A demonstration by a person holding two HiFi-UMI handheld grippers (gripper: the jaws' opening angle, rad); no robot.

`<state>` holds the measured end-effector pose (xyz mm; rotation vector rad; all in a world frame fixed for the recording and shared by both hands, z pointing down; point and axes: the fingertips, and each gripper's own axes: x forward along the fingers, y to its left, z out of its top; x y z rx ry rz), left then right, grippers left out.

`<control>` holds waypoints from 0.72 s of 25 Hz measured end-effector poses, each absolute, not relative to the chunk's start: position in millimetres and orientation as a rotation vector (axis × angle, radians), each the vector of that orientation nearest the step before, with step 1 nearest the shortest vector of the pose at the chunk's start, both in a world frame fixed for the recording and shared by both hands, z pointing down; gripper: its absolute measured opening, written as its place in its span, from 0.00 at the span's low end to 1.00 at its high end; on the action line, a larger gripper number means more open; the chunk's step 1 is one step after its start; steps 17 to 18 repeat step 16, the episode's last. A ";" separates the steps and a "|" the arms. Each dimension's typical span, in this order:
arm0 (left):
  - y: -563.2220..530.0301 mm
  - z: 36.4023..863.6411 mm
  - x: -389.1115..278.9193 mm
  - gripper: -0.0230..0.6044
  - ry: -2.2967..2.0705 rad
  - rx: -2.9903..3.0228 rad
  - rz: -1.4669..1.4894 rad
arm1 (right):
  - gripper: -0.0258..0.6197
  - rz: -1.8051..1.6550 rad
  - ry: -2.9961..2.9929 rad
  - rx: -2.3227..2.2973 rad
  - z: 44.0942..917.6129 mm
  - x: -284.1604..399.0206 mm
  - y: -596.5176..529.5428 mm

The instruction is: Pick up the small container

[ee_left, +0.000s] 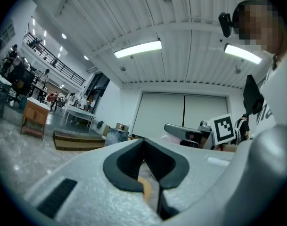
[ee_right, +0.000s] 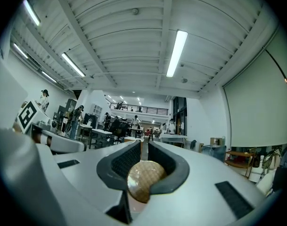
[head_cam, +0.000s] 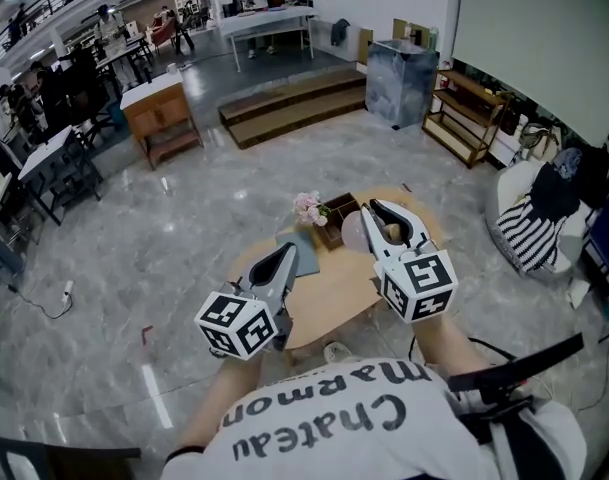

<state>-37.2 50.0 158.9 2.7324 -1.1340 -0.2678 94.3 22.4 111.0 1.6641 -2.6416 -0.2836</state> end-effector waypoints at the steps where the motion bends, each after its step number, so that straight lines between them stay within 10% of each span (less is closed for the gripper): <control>1: 51.3 158.6 -37.2 0.06 -1.130 2.736 -0.270 | 0.13 -0.286 -2.641 1.668 110.9 94.1 24.3; 18: 69.5 164.3 -39.7 0.06 -1.120 2.731 -0.261 | 0.13 -0.294 -2.617 1.660 117.2 88.0 42.1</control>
